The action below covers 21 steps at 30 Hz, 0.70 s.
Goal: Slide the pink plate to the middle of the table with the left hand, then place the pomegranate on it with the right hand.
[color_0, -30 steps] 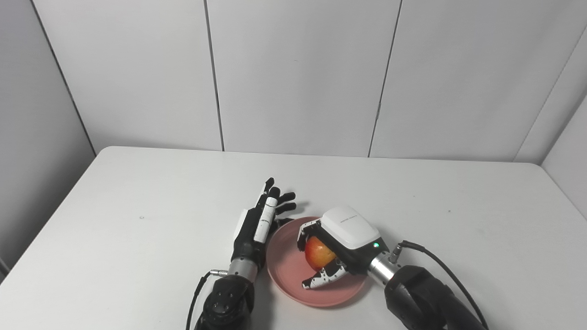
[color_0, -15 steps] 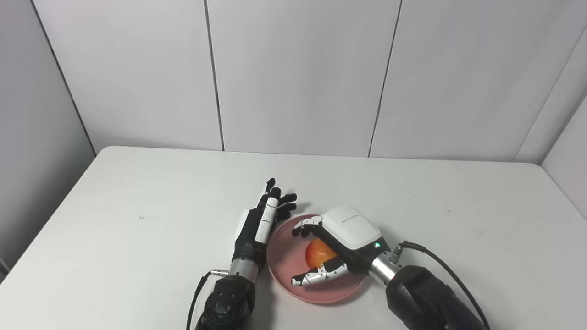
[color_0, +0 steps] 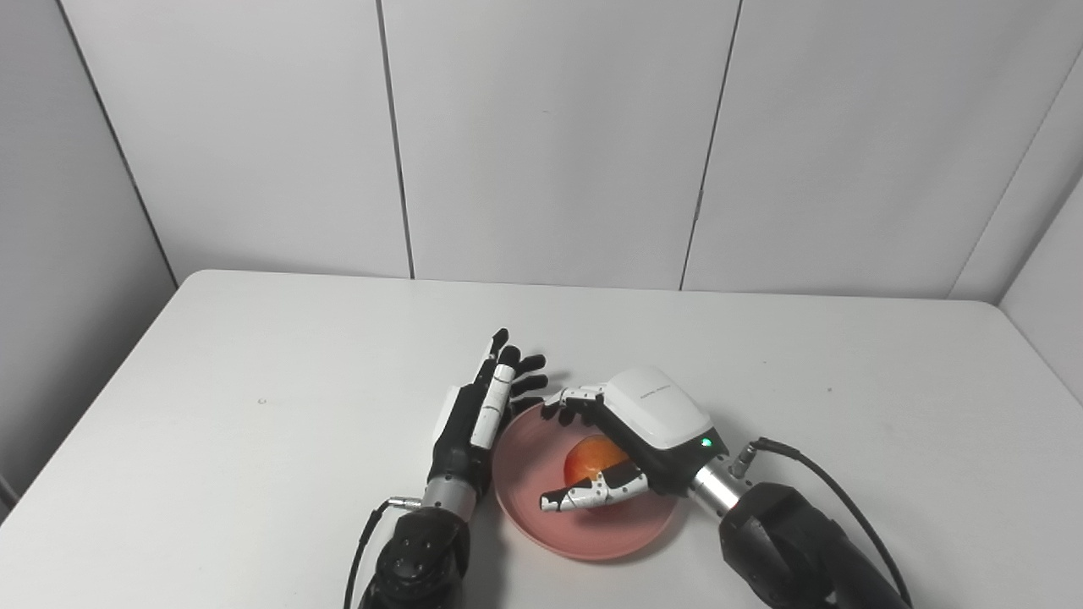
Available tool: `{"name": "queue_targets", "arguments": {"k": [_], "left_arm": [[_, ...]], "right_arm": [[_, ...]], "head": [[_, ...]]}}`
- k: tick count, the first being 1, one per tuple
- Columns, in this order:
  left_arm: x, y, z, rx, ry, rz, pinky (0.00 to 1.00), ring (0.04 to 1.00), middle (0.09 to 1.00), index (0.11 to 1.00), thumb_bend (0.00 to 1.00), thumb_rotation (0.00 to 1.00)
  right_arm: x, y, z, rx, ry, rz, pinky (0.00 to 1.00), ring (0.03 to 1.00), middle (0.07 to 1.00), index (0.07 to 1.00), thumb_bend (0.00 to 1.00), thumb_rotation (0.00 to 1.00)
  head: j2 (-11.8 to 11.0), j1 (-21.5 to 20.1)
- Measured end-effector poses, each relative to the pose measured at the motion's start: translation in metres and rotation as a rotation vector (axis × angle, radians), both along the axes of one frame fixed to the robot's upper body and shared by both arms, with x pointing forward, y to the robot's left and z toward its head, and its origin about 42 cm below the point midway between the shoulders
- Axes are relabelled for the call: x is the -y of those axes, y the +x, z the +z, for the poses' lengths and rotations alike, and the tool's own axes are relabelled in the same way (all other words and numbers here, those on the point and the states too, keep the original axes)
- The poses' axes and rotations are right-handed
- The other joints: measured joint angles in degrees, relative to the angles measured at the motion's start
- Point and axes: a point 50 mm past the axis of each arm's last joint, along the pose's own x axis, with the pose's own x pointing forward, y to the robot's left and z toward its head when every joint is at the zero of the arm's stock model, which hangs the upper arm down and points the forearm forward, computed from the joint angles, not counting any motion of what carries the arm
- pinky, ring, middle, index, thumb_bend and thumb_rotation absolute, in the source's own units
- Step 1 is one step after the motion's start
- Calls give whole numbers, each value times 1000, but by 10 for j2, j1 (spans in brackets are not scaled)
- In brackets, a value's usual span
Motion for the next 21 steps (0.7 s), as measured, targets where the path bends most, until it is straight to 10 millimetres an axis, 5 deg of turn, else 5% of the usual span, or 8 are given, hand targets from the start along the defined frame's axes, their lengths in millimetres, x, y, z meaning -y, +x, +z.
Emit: {"name": "queue_targets", "arguments": {"k": [4,9,16,21], "left_arm": [[-1,0,0,-4,-2,5,676,793,809,1000,782,940],[-2,1,0,2,-10,19,721,834,849,1000,804,922],[-10,1,-4,79,47,101,960,917,913,974,828,998],[-20,5,0,192,103,155,1000,994,970,956,786,1000]], "right_arm": [[8,7,26,-43,327,-48,529,624,667,642,772,924],[9,12,31,-202,675,-81,576,660,710,714,828,992],[31,23,-5,-442,984,-198,787,786,810,795,907,1000],[37,25,-63,-651,1200,-363,908,888,873,846,858,1000]], "head": [[-1,-2],[-2,-2],[-5,-3],[-6,-4]]}}
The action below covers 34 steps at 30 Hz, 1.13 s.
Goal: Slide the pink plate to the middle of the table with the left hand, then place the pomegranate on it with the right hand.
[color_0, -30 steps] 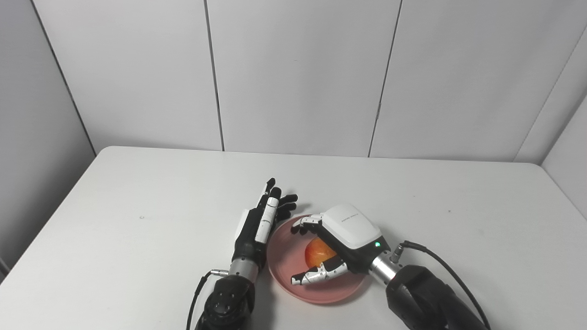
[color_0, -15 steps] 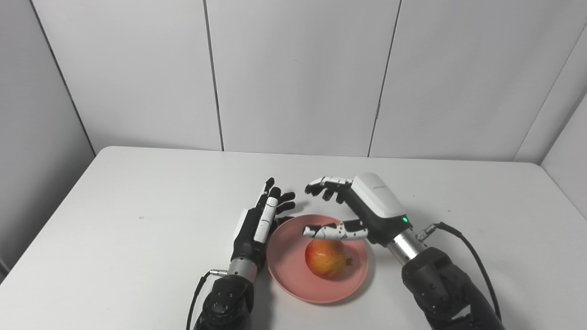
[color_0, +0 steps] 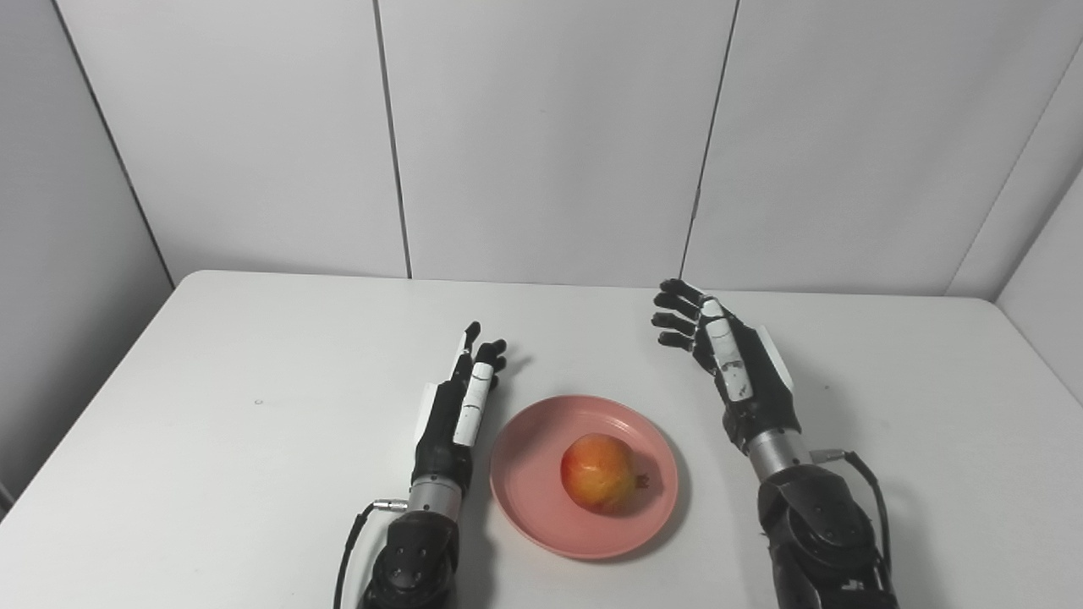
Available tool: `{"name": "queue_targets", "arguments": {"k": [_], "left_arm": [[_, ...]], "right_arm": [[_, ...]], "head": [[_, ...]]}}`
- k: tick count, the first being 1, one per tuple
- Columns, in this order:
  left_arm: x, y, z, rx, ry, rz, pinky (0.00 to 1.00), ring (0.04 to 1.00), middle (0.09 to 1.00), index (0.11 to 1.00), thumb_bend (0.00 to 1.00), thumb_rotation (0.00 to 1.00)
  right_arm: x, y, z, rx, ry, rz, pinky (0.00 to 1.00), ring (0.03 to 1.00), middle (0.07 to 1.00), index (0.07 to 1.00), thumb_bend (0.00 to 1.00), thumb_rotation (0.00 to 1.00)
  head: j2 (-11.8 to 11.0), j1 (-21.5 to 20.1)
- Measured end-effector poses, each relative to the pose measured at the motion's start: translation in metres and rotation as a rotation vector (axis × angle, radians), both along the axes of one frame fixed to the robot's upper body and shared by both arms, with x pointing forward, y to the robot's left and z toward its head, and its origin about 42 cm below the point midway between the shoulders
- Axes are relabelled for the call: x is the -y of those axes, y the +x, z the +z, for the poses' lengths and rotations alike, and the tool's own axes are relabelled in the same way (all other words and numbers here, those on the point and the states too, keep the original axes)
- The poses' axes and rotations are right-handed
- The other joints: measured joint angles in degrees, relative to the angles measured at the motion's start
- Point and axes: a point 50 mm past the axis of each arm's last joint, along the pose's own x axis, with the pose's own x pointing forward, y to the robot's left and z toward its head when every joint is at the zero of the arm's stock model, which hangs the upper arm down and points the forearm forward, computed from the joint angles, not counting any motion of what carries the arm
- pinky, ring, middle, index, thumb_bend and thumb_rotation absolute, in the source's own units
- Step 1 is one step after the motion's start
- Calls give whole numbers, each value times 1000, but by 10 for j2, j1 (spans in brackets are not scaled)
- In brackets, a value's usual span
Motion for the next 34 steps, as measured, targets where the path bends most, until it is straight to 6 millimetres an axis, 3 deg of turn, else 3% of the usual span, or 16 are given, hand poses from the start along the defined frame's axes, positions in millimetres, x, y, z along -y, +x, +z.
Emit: {"name": "queue_targets", "arguments": {"k": [1,6,15,21,34], "left_arm": [[-5,1,1,6,14,6,1000,994,970,955,787,1000],[-18,4,0,-4,24,49,1000,1000,991,983,773,1000],[-26,6,-5,-143,-40,43,1000,1000,1000,1000,855,1000],[-31,6,-2,-162,-47,28,1000,1000,1000,1000,860,1000],[-29,6,-2,-161,-52,31,1000,1000,1000,1000,841,1000]], "right_arm": [[0,-3,-11,-17,26,-17,911,891,875,848,858,1000],[1,1,-24,6,73,-71,995,939,921,906,825,1000],[-1,7,-29,-1,132,-115,1000,1000,993,977,839,1000],[0,6,-32,1,149,-125,1000,1000,993,981,796,1000],[-2,5,-32,23,130,-113,1000,1000,973,958,835,1000]], "head": [[0,0],[4,-4],[4,-10],[6,-11],[8,-5]]}}
